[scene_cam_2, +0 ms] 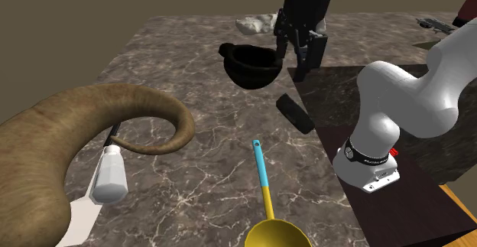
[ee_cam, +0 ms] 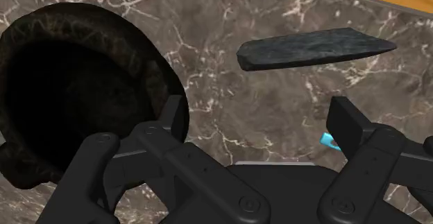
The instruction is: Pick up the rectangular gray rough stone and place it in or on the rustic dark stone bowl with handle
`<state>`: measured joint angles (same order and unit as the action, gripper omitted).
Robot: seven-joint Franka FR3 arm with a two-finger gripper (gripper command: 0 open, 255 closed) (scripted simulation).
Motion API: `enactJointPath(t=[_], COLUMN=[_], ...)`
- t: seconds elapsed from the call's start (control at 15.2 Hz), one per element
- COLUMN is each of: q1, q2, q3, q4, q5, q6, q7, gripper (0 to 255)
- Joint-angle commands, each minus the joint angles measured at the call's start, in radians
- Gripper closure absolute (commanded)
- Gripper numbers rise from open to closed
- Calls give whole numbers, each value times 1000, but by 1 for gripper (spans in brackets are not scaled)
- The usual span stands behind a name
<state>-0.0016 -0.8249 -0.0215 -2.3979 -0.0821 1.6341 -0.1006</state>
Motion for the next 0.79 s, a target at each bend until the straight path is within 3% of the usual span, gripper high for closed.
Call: enactJointPath(t=[0.0,0.4,0.46,0.73], q1=[0,-375,-394,-388], q2=[0,88,92,80], q3=[0,360,375,382], q4=[0,-16,-15,-75], q5=[0,270,285,294], q6=[0,-72,-73,-25], q7=[0,1176,1221,1218], gripper=[0,0,0,0])
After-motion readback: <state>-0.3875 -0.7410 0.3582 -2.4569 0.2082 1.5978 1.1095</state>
